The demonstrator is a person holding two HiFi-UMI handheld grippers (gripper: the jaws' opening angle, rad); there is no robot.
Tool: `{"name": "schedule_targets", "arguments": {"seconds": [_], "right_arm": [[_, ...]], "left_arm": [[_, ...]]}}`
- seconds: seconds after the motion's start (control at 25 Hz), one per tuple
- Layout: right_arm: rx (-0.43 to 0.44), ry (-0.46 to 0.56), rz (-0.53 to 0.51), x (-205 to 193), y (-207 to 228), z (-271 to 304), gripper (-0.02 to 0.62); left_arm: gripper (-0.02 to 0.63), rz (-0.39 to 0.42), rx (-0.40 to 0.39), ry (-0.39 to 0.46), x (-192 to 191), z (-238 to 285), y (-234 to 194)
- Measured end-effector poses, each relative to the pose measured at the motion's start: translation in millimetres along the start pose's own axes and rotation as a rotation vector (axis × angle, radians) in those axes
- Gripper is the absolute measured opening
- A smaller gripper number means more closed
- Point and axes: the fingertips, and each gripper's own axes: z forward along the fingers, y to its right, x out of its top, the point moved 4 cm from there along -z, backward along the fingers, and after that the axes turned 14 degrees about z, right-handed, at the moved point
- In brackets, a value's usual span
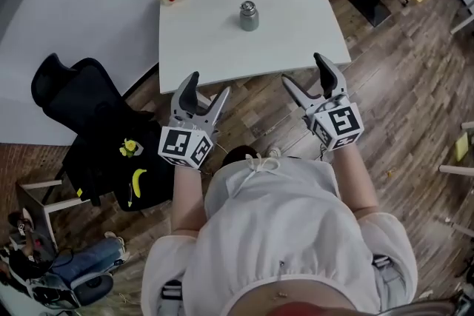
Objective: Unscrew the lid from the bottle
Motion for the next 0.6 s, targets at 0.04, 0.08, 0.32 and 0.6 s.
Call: {"name": "schedule_targets", "arguments": {"seconds": [0.04, 0.08, 0.32, 0.6], "right_arm": [[0.007, -0.005, 0.006, 0, 8, 7, 0.383], [0.014, -0.011, 0.011, 0, 16, 15, 0.382], [0.044, -0.077, 0.024, -2, 52, 72, 0.379], [0.077, -0.205, 0.003, -18, 87, 151, 0.379]], "left_arm": [[0.348, 0.003, 0.003, -0.012, -2, 9, -1], [0.348, 0.005, 0.005, -0.023, -4, 18, -3], [0.348, 0.003, 0.004, -0.074, -21, 73, -25], [0.348, -0.029, -0.023, -0.106, -59, 144, -66]]}}
